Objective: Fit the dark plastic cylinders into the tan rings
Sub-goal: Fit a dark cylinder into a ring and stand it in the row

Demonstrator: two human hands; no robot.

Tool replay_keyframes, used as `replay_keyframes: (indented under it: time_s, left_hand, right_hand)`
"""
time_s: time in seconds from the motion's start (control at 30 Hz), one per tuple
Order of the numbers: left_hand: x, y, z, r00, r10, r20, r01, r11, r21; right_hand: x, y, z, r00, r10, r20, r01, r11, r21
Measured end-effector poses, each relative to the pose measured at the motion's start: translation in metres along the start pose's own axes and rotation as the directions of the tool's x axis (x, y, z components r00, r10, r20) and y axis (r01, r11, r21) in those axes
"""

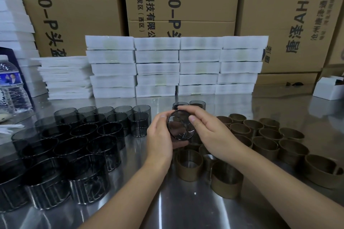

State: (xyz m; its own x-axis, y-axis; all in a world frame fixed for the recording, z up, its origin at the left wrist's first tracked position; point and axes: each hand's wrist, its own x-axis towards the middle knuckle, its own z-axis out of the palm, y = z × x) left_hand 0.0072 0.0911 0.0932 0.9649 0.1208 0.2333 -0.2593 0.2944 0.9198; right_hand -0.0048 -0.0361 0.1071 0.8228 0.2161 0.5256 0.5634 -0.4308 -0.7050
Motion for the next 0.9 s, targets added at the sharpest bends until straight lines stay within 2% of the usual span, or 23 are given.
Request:
replay_keyframes:
  time_s: [0.27, 0.47, 0.73, 0.9]
  left_hand:
    - [0.0009, -0.0005, -0.0005, 1.0, -0.016, -0.008, 0.016, 0.999, -0.03]
    - [0.0004, 0.001, 0.0003, 0.999, -0.035, -0.029, 0.033, 0.998, -0.058]
    - [-0.0043, 0.0024, 0.0052, 0.997, -0.042, 0.067, 0.047, 0.996, -0.075]
    - [-0.0048, 0.0027, 0.0055, 0.983, -0.073, 0.17, 0.089, 0.992, -0.09]
  right_hand:
    - [-0.0007, -0.0047, -0.0002, 0.995, 0.072, 0.076, -0.071, 0.997, -0.016]
    - [-0.0048, -0.0021, 0.0053, 0.997, 0.012, 0.081, 0.003, 0.984, -0.181]
    - [-0.0048, -0.0017, 0.003, 0.997, -0.05, -0.059, 0.041, 0.988, -0.148]
    - [-0.0054, -0.0028, 0.0052, 0.981, -0.01, -0.192, -0.004, 0.997, -0.075]
